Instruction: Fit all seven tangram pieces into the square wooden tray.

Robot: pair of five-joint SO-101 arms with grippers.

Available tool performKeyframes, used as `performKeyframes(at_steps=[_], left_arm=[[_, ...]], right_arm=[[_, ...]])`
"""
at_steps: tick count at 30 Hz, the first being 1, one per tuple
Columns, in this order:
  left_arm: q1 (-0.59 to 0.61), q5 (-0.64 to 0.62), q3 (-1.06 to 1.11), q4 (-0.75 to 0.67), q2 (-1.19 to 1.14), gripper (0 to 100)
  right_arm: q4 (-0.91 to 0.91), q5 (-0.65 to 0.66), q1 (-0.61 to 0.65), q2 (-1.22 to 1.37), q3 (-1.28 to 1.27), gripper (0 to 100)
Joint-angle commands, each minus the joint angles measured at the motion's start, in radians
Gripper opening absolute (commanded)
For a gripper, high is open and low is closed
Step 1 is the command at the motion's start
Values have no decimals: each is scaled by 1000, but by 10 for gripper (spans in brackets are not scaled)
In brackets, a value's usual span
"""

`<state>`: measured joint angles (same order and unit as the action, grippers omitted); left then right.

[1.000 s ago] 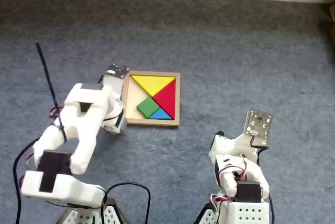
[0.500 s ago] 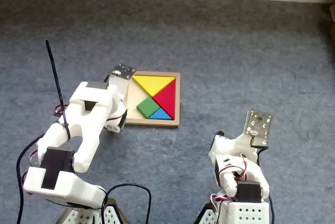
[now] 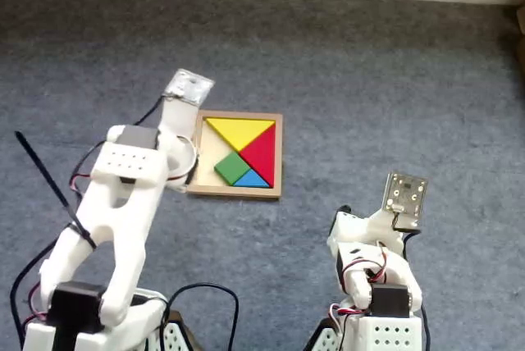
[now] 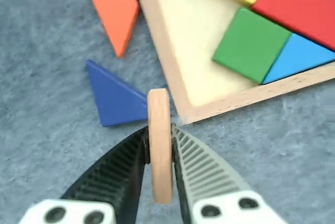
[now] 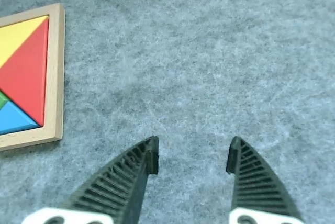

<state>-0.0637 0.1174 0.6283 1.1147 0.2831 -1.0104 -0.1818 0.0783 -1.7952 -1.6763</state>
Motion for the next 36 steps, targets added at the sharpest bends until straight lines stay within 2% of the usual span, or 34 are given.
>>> performKeyframes(at_steps=[1,10,15,27,32,34,36], left_arm=[[-58,-9,-88,12,-16,5],[-74,-23,-288,5,-260,5],[-76,-219,-349,-52,-349,5],[-120,-436,-343,-226,-430,8],[-124,-471,-341,-265,-432,8],[-125,-483,-341,-279,-447,46],[-122,-512,-357,-278,-489,136]], right_arm=[[-5,-9,-12,7,-128,217],[-5,-9,-12,7,-128,217],[-5,-9,-12,7,-128,217],[-5,-9,-12,7,-128,217],[-5,-9,-12,7,-128,217],[-5,-9,-12,7,-128,217],[-5,-9,-12,7,-128,217]])
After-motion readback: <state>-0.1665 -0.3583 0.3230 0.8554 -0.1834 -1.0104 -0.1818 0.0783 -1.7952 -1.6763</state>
